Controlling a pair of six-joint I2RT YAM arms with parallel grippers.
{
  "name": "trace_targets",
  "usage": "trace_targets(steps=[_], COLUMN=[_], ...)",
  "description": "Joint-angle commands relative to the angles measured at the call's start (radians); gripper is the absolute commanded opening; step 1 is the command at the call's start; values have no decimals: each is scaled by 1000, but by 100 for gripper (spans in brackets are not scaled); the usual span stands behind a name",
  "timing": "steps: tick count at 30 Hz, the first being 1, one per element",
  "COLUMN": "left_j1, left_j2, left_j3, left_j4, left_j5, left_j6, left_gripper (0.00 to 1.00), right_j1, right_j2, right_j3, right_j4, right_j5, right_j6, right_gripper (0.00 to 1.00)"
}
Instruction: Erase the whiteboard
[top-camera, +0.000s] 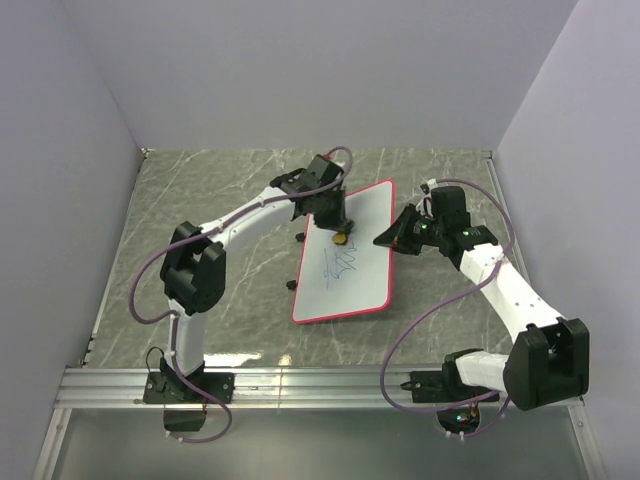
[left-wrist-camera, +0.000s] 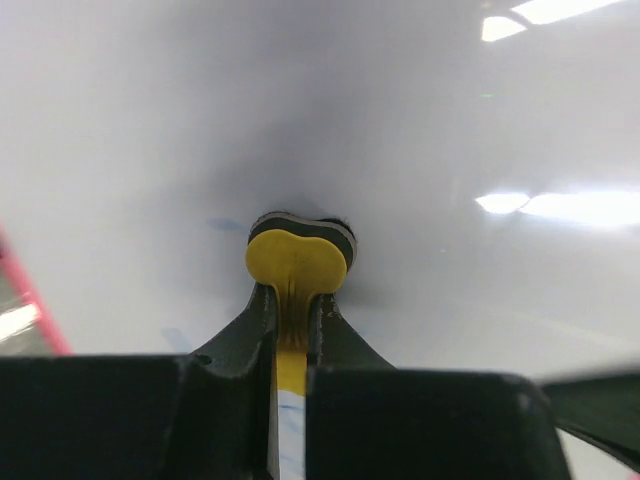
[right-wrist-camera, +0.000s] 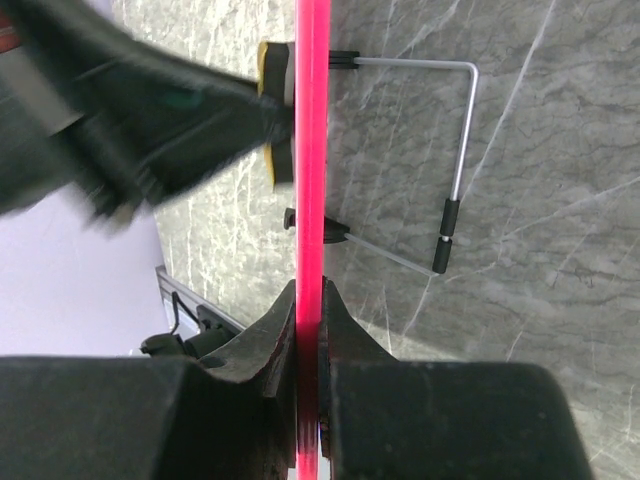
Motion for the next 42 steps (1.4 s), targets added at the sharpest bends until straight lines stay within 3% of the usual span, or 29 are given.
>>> trace_targets(steps=[1, 7, 14, 19, 28, 36, 42], left_j1=[-117, -71, 69, 110, -3, -187, -178], left_j2=[-2, 43, 70, 84, -94, -212, -230], left_j3=[93, 145, -93, -144, -204, -164, -275], left_j4=[46, -6, 63, 52, 35, 8, 52], left_j5=[193, 164, 167, 136, 139, 145, 101], left_j6=[6, 6, -25, -21, -5, -120, -142], left_gripper=[0, 0, 0, 0, 0, 0, 0], right_j1=[16, 19, 19, 19, 19, 19, 19], right_j2=[37, 15, -26, -55, -65, -20, -15], right_j3=[3, 3, -14, -45, -52, -14, -8], right_j4=[-8, -14, -23, -23, -20, -11, -11], right_j5=[50, 49, 53, 52, 49, 37, 29], right_j6=[-130, -127, -124, -119, -117, -117, -116], right_gripper=[0, 0, 0, 0, 0, 0, 0])
